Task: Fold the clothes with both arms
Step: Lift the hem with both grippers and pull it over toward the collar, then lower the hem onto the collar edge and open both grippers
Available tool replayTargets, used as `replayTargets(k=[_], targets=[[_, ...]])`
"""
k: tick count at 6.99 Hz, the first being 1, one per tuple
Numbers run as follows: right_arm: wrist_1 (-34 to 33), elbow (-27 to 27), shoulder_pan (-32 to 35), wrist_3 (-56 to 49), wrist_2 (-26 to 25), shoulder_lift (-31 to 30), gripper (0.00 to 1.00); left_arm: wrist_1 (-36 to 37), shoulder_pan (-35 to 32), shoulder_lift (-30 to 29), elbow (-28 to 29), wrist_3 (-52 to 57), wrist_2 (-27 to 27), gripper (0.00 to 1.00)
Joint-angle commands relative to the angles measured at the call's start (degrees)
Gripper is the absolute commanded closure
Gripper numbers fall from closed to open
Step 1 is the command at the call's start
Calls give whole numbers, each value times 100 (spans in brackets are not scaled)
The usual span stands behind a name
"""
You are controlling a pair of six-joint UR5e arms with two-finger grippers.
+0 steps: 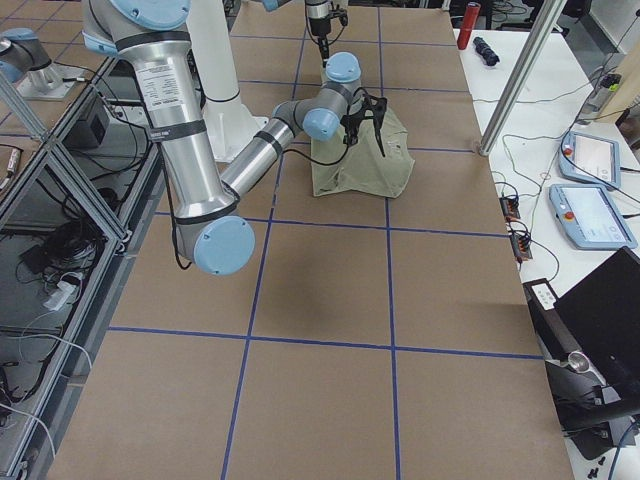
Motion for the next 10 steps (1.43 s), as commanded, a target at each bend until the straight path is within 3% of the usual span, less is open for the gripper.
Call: replayTargets(k=[1, 5, 7, 9, 10], targets=[[-2, -744, 121, -95, -311, 564, 100, -39, -557, -316, 582, 219, -3, 100], [-2, -1640, 112, -306, -524, 1081, 100, -1433, -1191, -607, 2225, 203, 23, 100], [24, -2132, 104, -306, -611, 1320, 100, -2215, -1193, -730, 3085, -15, 49, 100], [488, -2729, 104, -315, -787, 1320, 100, -2666, -1166, -1116, 4008, -358, 58, 100], [812, -3089, 104, -315, -892, 1329, 100, -2763, -1166, -1152, 4134, -369, 67, 100]])
